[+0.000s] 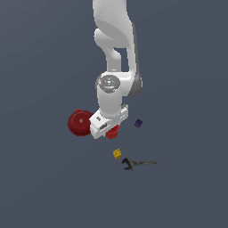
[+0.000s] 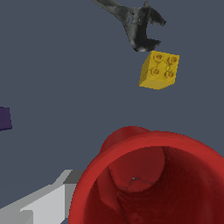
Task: Pick up a designated object from a clutter of objects.
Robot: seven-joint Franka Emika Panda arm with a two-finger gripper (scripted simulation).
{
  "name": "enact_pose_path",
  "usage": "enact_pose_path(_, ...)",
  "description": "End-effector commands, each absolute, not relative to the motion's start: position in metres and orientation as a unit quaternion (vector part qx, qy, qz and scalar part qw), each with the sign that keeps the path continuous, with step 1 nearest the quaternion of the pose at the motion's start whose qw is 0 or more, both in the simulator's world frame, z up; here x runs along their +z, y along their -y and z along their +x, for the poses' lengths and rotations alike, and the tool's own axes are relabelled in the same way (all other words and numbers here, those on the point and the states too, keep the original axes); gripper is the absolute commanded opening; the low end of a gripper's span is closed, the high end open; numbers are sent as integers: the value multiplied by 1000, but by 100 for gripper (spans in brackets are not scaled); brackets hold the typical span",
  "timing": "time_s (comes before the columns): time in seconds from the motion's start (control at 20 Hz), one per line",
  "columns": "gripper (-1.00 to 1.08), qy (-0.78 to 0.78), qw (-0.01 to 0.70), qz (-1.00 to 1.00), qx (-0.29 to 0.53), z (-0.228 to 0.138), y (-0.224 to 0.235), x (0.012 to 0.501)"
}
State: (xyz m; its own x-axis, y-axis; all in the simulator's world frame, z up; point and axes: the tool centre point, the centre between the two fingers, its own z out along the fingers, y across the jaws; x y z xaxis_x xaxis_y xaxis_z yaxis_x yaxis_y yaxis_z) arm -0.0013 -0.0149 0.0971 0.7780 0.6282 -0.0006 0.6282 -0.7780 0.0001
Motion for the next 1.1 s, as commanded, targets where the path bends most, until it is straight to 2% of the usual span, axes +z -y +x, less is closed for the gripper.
enact_pose_path(0.0,-100,-333,1,943,1,-4,15,116)
enact_pose_path(1.05,-100,-334,0,943,1,-42,23,330)
